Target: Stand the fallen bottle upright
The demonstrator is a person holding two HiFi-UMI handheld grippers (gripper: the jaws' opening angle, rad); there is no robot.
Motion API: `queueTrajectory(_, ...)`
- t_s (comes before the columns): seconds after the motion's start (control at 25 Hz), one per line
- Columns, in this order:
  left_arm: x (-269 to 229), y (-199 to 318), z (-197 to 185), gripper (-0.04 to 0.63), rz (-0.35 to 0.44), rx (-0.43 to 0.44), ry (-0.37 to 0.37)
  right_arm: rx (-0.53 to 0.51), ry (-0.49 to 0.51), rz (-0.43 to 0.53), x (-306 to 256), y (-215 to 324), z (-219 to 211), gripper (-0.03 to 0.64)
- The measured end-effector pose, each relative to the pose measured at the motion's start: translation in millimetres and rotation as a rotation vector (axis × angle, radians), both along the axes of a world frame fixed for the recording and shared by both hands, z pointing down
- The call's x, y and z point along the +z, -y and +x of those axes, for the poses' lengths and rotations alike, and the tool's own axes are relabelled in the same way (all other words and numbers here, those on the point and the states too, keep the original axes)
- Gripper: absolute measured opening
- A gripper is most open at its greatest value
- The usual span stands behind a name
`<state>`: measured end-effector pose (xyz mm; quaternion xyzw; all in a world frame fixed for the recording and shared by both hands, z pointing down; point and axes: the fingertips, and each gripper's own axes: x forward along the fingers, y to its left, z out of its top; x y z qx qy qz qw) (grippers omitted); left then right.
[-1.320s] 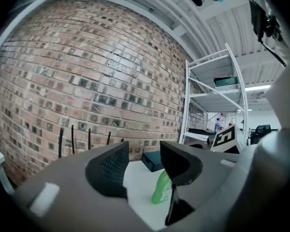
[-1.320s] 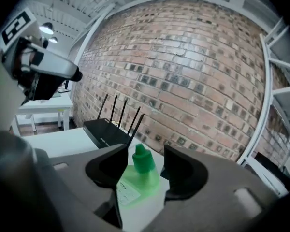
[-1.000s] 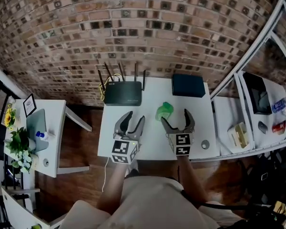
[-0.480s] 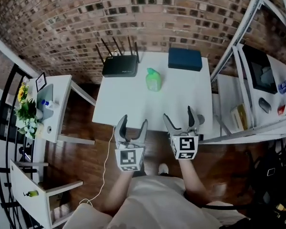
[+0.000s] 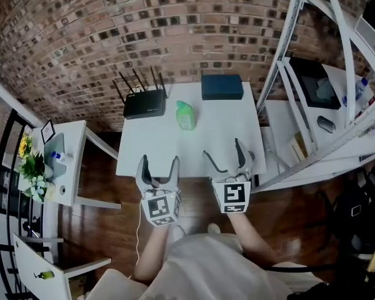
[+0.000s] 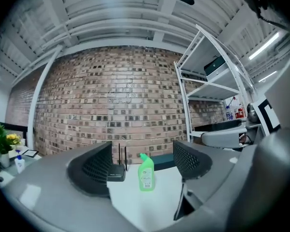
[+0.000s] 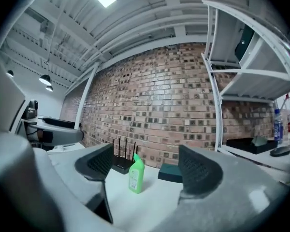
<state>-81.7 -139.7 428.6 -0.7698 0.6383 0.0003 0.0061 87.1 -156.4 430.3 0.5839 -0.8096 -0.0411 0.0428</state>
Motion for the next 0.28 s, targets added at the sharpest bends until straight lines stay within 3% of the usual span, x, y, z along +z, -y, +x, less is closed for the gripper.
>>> queueTrajectory(0.16,1,-3,-17,0.408,0.022,-0.014,0.064,0.034,0.008,-0.012,-2,-7,-3,0.407)
queueTrajectory(0.28,19,2,-35,0.422,-0.017,-0.015,0.075,0.055,0.000,-0.031,5,-8,-11,0.407)
